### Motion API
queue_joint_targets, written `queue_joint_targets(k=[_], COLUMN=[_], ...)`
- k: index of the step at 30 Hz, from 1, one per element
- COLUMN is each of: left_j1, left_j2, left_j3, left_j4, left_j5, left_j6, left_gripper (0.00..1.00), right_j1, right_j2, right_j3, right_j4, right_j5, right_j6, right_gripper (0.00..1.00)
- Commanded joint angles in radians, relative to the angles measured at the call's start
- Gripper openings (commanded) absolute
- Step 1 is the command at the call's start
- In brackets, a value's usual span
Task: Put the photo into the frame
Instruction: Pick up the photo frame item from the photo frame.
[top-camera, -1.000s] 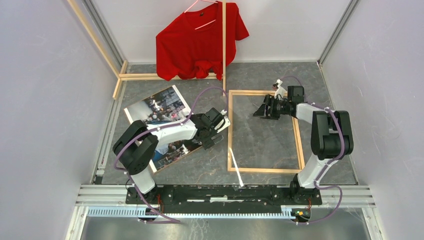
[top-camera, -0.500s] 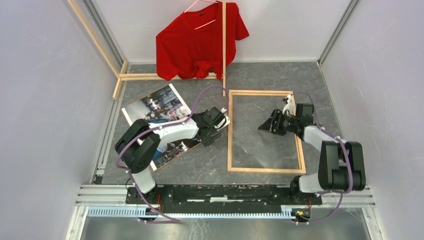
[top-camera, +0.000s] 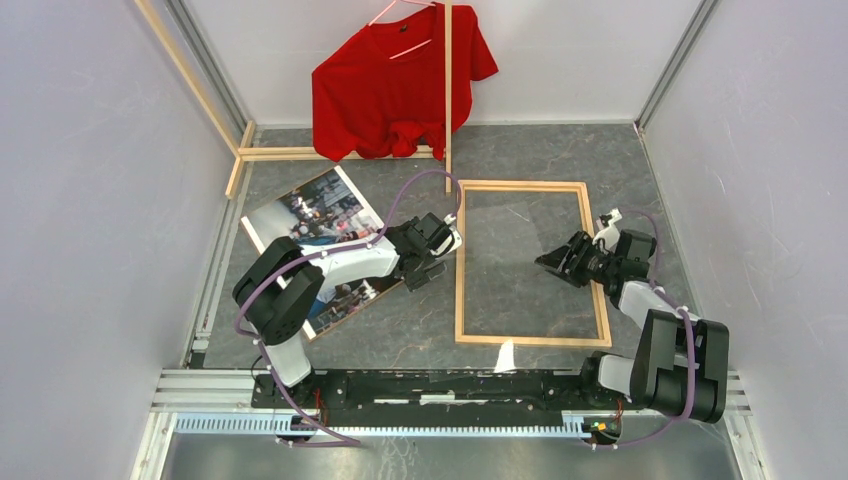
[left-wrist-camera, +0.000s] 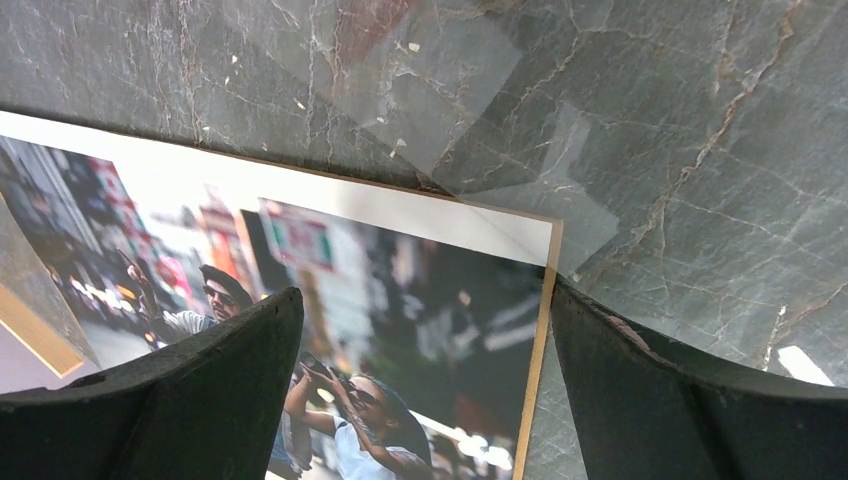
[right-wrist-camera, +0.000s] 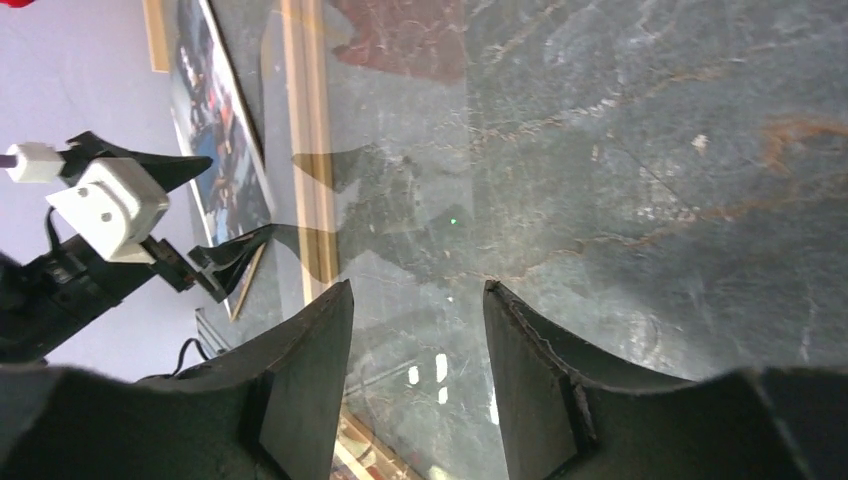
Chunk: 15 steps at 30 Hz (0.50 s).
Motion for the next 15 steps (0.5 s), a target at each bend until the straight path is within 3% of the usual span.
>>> queue_joint_targets(k=[1,15], left_j1=[-0.001,-0.003], left_j2=[0.02,0.026], left_j3=[0.013,0.056], left_j4=[0.029,0.008], left_j5=[-0.013,-0.005], left_j6=[0.027,0.023], left_gripper=[1.0,1.0], right_j1=[0.0,0.099], right_j2=[-0.005,0.018], right_j3=[-0.021,-0.058], right_j4=[0.138,0.153], right_j5=[-0.075,-0.079], right_j6=[0.078,0.066], right_gripper=[0.55,0.51])
